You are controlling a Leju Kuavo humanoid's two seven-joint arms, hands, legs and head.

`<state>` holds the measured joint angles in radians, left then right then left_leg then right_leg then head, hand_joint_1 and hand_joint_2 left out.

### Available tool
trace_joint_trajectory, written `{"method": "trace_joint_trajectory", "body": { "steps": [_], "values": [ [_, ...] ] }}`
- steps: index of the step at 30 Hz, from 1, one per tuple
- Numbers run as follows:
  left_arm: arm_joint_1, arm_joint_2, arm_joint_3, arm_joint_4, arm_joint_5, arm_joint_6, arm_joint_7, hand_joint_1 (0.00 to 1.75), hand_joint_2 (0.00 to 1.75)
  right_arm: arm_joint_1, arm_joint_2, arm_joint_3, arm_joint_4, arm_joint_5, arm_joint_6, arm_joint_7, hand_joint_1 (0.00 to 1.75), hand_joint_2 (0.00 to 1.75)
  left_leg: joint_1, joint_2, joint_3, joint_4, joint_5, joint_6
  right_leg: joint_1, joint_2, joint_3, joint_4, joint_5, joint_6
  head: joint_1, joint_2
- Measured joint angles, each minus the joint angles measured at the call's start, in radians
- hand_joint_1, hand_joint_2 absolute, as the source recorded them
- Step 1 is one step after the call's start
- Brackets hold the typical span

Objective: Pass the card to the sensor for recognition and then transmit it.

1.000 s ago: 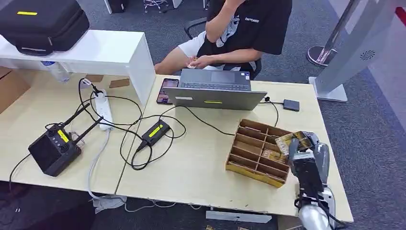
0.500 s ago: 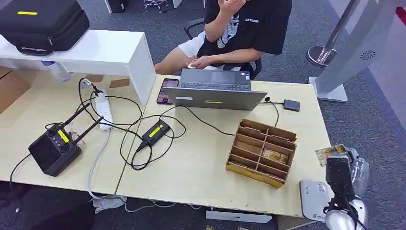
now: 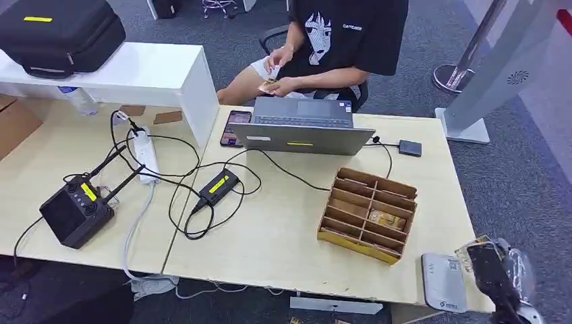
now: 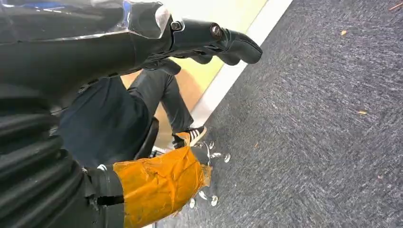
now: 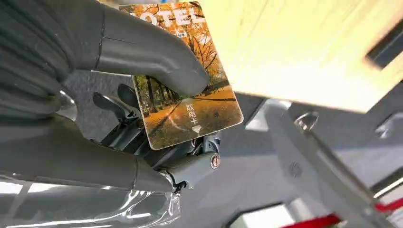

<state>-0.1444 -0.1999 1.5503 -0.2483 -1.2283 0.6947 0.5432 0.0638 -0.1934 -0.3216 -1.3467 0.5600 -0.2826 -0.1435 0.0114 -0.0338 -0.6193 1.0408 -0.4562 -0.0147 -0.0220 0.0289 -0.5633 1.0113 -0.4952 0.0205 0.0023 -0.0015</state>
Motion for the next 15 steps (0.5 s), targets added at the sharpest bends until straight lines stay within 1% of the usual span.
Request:
{"method": "trace_joint_trajectory", "body": {
  "steps": [3, 7, 11, 15],
  "values": [
    [0.000, 0.002, -0.001, 0.003, 0.003, 0.000, -0.002, 0.00, 1.75, 0.015, 0.000, 0.000, -0.032, -0.013, 0.033, -0.019, 1.75, 1.75, 0.000, 0.000, 0.000, 0.000, 0.000, 0.000, 0.000, 0.000, 0.000, 0.000, 0.000, 0.000, 0.000, 0.000],
    [0.000, 0.002, -0.006, 0.006, 0.004, -0.001, -0.003, 0.00, 1.75, 0.022, 0.000, 0.000, -0.057, -0.018, 0.039, -0.027, 1.75, 1.75, 0.000, 0.000, 0.000, 0.000, 0.000, 0.000, 0.000, 0.000, 0.000, 0.000, 0.000, 0.000, 0.000, 0.000],
    [0.000, 0.002, -0.008, 0.006, 0.008, -0.003, -0.004, 0.00, 1.75, 0.027, 0.000, 0.000, -0.069, -0.015, 0.050, -0.025, 1.75, 1.75, 0.000, 0.000, 0.000, 0.000, 0.000, 0.000, 0.000, 0.000, 0.000, 0.000, 0.000, 0.000, 0.000, 0.000],
    [0.000, 0.003, -0.009, 0.006, 0.010, -0.003, -0.004, 0.00, 1.75, 0.031, -0.006, 0.001, -0.069, 0.007, 0.064, -0.003, 1.75, 1.75, 0.000, 0.000, 0.000, 0.000, 0.000, 0.000, 0.000, 0.000, 0.000, 0.000, 0.000, 0.000, 0.000, 0.000]
  ]
}}
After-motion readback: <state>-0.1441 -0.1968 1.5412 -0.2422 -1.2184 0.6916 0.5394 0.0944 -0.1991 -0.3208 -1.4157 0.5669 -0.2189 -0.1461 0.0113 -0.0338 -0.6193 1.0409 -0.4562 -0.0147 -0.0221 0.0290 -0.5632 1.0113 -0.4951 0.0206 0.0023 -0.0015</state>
